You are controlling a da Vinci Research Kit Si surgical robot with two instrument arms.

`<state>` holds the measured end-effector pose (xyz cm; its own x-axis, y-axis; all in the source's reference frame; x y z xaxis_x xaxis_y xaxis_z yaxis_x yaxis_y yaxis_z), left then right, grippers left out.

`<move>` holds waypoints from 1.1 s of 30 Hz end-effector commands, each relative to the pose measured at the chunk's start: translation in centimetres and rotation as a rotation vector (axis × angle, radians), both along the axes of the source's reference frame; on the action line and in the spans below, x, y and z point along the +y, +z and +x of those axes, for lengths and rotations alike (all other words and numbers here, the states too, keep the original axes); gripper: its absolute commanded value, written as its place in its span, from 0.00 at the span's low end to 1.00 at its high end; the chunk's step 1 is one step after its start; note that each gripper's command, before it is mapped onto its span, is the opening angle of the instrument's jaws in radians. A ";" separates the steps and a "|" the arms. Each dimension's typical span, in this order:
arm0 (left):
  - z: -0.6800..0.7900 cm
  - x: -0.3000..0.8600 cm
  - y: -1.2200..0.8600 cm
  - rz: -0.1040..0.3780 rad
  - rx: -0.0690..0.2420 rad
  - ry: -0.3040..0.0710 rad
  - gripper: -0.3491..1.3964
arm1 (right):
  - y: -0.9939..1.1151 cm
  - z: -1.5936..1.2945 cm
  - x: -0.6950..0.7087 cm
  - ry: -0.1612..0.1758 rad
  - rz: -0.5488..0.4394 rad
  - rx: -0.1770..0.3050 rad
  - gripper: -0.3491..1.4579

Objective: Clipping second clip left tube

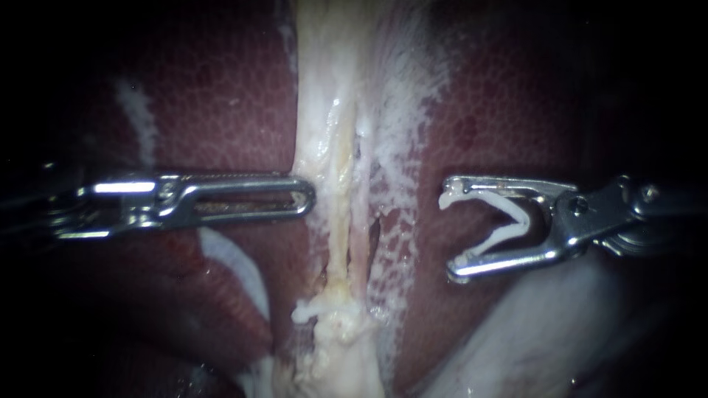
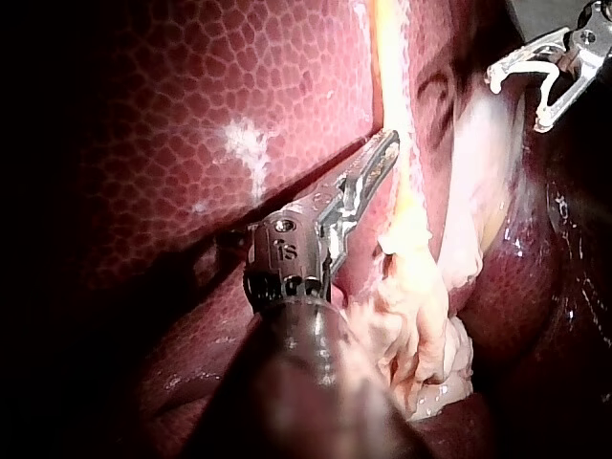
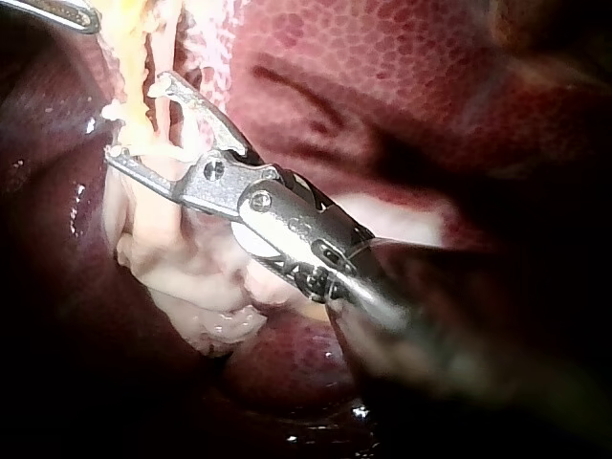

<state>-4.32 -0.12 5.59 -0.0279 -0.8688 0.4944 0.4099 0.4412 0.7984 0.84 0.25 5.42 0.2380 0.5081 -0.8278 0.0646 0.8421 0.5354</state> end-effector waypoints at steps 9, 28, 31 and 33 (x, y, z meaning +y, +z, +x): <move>0.01 0.00 -0.01 0.000 -0.001 0.000 0.00 | 0.03 0.01 -0.03 -0.001 -0.008 0.001 0.52; 0.26 0.15 -0.64 0.024 -0.035 -0.010 0.00 | 0.73 0.50 -0.62 -0.057 0.200 -0.062 0.50; 0.28 0.15 -0.75 0.018 -0.041 -0.012 0.00 | 0.83 0.61 -0.66 -0.066 0.208 -0.071 0.50; 0.29 0.14 -0.80 0.012 -0.043 -0.011 0.00 | 0.87 0.67 -0.69 -0.072 0.213 -0.072 0.50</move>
